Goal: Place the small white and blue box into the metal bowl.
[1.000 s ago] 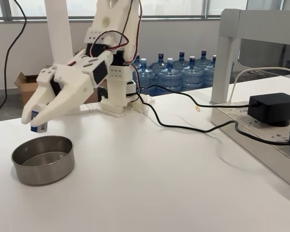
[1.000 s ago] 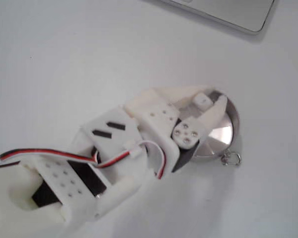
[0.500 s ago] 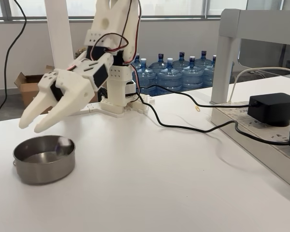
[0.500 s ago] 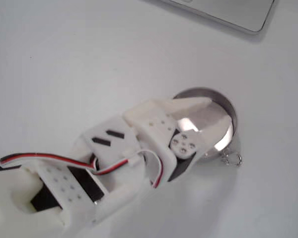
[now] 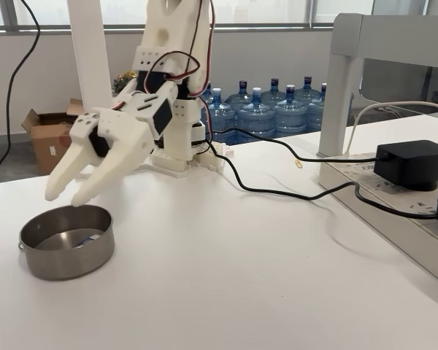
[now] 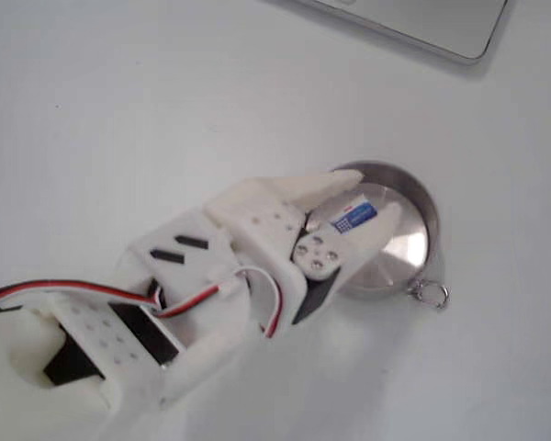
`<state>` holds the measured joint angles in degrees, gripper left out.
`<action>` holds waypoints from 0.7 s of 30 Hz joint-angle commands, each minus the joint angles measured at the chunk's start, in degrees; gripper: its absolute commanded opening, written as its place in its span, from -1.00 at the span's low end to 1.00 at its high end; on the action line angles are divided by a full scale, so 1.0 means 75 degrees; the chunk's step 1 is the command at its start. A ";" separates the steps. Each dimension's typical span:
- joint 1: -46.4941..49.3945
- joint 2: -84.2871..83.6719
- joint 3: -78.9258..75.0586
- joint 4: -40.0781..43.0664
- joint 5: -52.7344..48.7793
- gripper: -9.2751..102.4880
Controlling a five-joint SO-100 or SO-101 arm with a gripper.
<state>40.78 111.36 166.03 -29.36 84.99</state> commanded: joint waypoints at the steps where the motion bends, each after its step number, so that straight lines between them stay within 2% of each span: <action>1: -0.1125 0.0117 -0.0023 -0.0129 0.0059 -0.86; 2: -0.1254 0.0117 -0.0047 -0.0129 0.0059 -0.91; 18: -0.5449 0.0129 -0.0188 -0.0141 -0.0094 -0.89; 21: -0.6000 0.0129 -0.0176 -0.0141 -0.0762 -0.90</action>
<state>-0.44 111.36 166.03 -29.36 83.58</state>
